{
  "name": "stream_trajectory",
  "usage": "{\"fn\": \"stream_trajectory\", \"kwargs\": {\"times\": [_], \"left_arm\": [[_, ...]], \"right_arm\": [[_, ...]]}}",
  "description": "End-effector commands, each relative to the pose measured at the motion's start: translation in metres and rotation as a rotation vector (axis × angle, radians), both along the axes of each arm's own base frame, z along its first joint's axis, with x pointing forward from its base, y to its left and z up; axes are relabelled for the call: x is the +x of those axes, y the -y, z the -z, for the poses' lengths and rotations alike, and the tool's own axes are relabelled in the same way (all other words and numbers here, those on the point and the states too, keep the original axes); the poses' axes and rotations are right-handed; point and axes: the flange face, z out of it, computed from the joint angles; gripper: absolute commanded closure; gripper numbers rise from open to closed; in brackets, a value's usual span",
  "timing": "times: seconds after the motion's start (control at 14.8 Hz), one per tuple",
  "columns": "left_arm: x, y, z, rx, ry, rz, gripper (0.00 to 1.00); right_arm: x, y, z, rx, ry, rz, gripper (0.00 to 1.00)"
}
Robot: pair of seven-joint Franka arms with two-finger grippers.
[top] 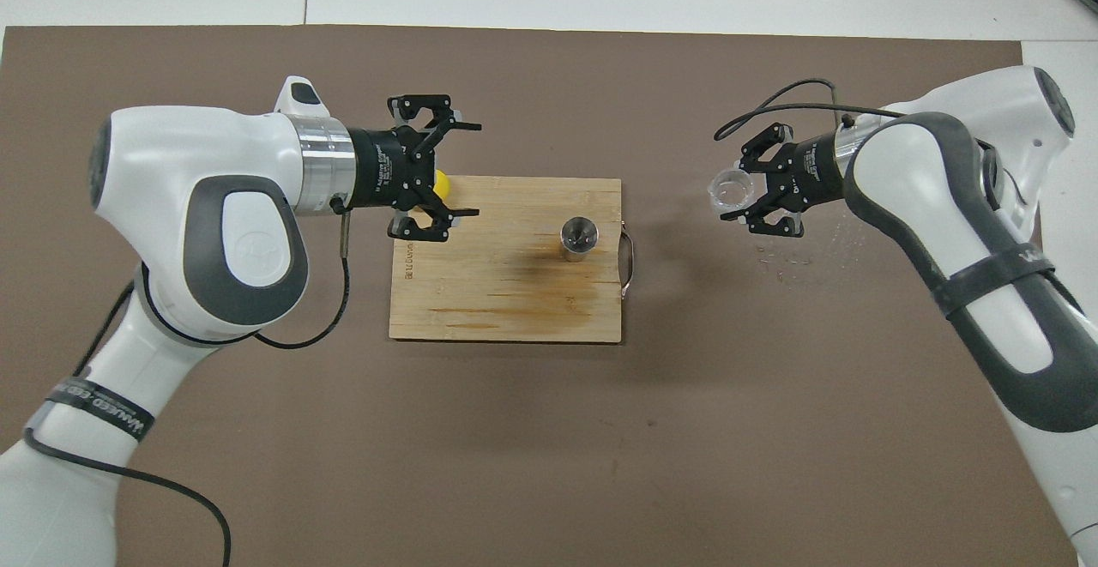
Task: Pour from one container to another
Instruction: 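Release the metal cup with the left gripper while the right gripper lifts the glass, then move the glass over the metal cup while the left gripper draws back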
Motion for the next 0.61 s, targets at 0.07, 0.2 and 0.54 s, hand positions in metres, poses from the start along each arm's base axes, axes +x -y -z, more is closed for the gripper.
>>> {"fn": "stream_trajectory", "kwargs": {"times": [0.07, 0.2, 0.54], "left_arm": [[0.003, -0.031, -0.01, 0.29, 0.071, 0.157, 0.0], [0.01, -0.064, -0.004, 0.443, 0.098, 0.207, 0.0], [0.018, -0.126, 0.001, 0.647, 0.273, 0.636, 0.0]], "right_arm": [[0.006, -0.051, -0.021, -0.06, 0.007, 0.023, 0.69], [0.004, -0.076, -0.024, -0.112, 0.022, 0.043, 0.69], [-0.006, -0.14, -0.029, -0.17, 0.053, 0.043, 0.69]]}}
